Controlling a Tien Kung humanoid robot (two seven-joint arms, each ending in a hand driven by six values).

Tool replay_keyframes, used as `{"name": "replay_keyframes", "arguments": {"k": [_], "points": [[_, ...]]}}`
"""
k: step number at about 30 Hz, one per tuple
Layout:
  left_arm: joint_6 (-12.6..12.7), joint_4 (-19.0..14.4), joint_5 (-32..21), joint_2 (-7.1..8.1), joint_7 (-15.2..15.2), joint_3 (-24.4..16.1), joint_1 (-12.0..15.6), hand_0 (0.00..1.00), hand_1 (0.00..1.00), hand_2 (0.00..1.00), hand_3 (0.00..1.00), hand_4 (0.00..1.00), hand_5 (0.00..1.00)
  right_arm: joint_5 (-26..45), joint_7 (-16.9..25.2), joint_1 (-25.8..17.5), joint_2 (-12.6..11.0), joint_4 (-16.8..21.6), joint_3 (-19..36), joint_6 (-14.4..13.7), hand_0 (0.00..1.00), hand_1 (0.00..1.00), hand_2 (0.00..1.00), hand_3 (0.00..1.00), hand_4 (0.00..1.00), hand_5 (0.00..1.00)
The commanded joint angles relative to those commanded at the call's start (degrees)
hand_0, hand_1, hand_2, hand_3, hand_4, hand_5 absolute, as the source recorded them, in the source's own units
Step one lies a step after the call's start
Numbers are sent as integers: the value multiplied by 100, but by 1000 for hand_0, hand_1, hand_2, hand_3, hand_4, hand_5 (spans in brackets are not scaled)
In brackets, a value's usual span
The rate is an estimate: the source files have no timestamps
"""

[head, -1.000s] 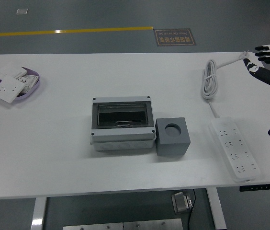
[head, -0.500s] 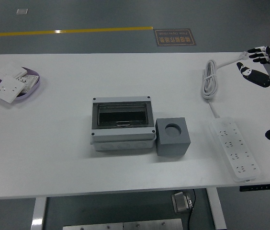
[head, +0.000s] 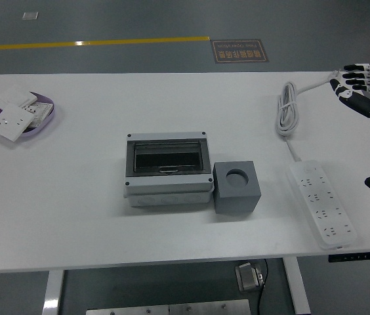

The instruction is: Pick up the cylinder from the cube,place it in the box,flap close box

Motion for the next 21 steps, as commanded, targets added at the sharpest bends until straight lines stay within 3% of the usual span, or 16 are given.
{"name": "replay_keyframes", "arguments": {"k": [12, 21], "points": [[2, -6, -45, -35, -3, 149, -35, 567, 614, 575, 599, 708, 207, 762, 84, 75, 18, -49, -266, 142, 721, 658, 657, 662, 762, 295], [8, -13, -26, 65, 2, 205, -66, 567, 614, 575, 599, 708, 208, 1127, 181, 105, 37, -151, -331, 186, 719, 657, 657, 663, 760, 293]]}}
